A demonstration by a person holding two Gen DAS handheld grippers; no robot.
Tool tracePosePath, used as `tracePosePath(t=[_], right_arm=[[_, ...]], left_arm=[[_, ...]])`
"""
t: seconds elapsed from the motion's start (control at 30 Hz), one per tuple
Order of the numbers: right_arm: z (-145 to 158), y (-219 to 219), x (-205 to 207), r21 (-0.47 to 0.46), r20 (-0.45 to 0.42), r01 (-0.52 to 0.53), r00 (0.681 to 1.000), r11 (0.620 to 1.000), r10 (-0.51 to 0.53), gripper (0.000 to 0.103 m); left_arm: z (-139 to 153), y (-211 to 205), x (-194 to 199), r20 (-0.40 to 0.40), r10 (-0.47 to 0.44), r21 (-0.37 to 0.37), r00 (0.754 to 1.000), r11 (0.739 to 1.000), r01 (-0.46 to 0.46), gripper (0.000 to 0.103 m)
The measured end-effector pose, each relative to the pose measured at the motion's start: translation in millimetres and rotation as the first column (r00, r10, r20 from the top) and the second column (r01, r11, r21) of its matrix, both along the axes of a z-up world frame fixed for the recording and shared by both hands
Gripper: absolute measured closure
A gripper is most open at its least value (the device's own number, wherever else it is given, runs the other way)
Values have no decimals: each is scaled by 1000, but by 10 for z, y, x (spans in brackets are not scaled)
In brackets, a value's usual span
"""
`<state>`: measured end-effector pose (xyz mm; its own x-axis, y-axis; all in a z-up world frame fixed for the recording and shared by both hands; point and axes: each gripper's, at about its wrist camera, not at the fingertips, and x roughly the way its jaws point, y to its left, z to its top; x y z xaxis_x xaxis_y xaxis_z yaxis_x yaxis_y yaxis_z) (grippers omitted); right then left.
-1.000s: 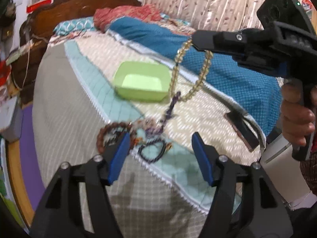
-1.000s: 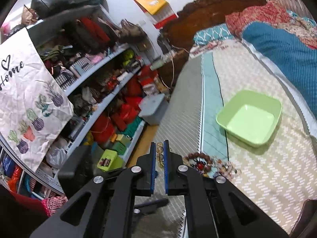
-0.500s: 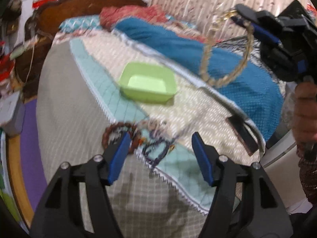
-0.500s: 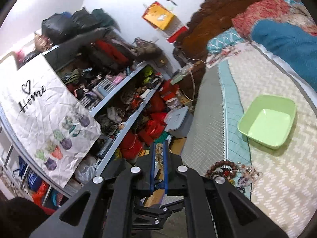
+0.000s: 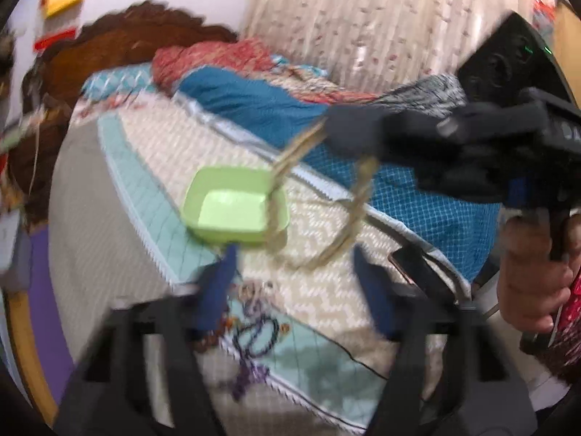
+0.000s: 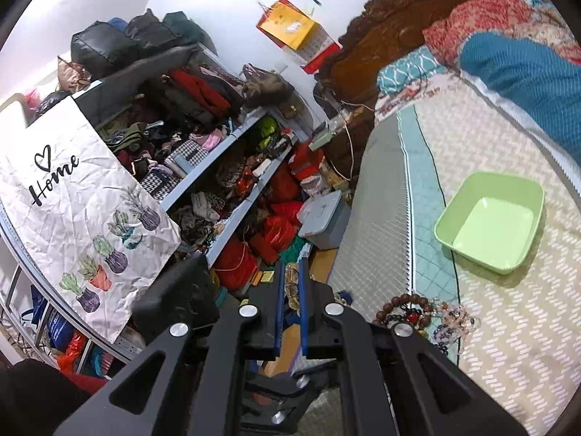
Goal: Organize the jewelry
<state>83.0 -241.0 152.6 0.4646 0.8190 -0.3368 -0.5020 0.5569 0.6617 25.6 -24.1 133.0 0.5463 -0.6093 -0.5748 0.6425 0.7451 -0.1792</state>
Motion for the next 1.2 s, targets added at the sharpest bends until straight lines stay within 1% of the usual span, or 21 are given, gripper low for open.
tracePosePath(t=[0.07, 0.17, 0.3, 0.33, 0.37, 0.4, 0.43, 0.47, 0.5, 0.57, 0.67, 0.7, 0.77, 0.83, 0.87, 0.9, 0.97, 1.07, 1.13, 1.17, 1.2], right_arm=[[-76, -80, 117, 8, -18, 17, 1000, 1000, -17, 103], [-169, -233, 366, -16, -33, 74, 997, 997, -74, 103], [-357, -408, 850, -112, -43, 187, 980, 976, -193, 103], [-421, -438, 984, -155, -36, 232, 970, 960, -240, 103], [-539, -461, 1140, -235, -4, 297, 952, 925, -307, 103], [-666, -474, 1255, -293, 17, 333, 939, 896, -344, 103], [-834, -505, 1352, -333, 13, 354, 929, 874, -371, 103], [-1083, -587, 1422, -371, -26, 377, 909, 849, -415, 103], [-1299, -700, 1413, -364, -78, 399, 887, 841, -455, 103], [-1559, -889, 1294, -268, -162, 428, 863, 863, -478, 103], [-1827, -1080, 1166, -214, -241, 466, 827, 859, -509, 96], [-1886, -1104, 1158, -208, -260, 471, 818, 858, -512, 95], [-1960, -1113, 1211, -207, -298, 445, 819, 871, -489, 95], [-2044, -1064, 1300, -205, -347, 410, 819, 889, -457, 95], [-2040, -1029, 1352, -196, -358, 398, 822, 896, -443, 95], [-2045, -985, 1388, -185, -362, 386, 828, 904, -428, 93], [-1970, -883, 1499, -237, -340, 387, 826, 891, -449, 87], [-1926, -716, 1664, -266, -318, 363, 842, 893, -436, 79], [-1890, -603, 1744, -289, -308, 333, 855, 898, -417, 78], [-1849, -549, 1747, -303, -291, 329, 862, 894, -416, 78], [-1789, -539, 1700, -334, -246, 358, 860, 872, -447, 78]], left_arm=[[-67, -101, 191, -28, -29, 12, 999, 1000, 29, 95], [-135, -170, 550, -56, -6, 8, 998, 1000, 6, 95], [-136, -385, 1205, -40, 48, 67, 998, 997, -45, 95], [-185, -464, 1416, -46, 64, 84, 997, 995, -60, 92], [-249, -501, 1560, -64, 83, 106, 994, 991, -76, 77], [-334, -518, 1695, -82, 121, 142, 989, 984, -109, 69], [-473, -502, 1821, -104, 181, 183, 978, 970, -160, 69], [-567, -427, 1887, -131, 222, 192, 966, 962, -195, 69], [-648, -341, 1929, -171, 255, 179, 952, 958, -225, 69], [-818, -76, 2002, -270, 313, 116, 910, 949, -292, 69], [-1015, 114, 2226, -340, 408, 143, 847, 913, -382, 69], [-1063, 125, 2308, -353, 420, 158, 836, 907, -390, 69], [-1170, 34, 2425, -375, 408, 176, 832, 913, -369, 69], [-1270, -141, 2503, -360, 380, 217, 852, 922, -320, 71], [-1342, -230, 2530, -345, 376, 257, 860, 919, -299, 88], [-1407, -274, 2546, -351, 368, 272, 861, 920, -283, 92], [-1416, -232, 2516, -348, 379, 247, 857, 919, -306, 92], [-1420, -26, 2298, -369, 408, 223, 835, 911, -347, 89], [-1396, 85, 2114, -375, 415, 201, 829, 909, -364, 84], [-1361, 164, 2011, -376, 418, 182, 827, 908, -377, 75], [-1297, 257, 1905, -365, 431, 161, 825, 902, -400, 63]])
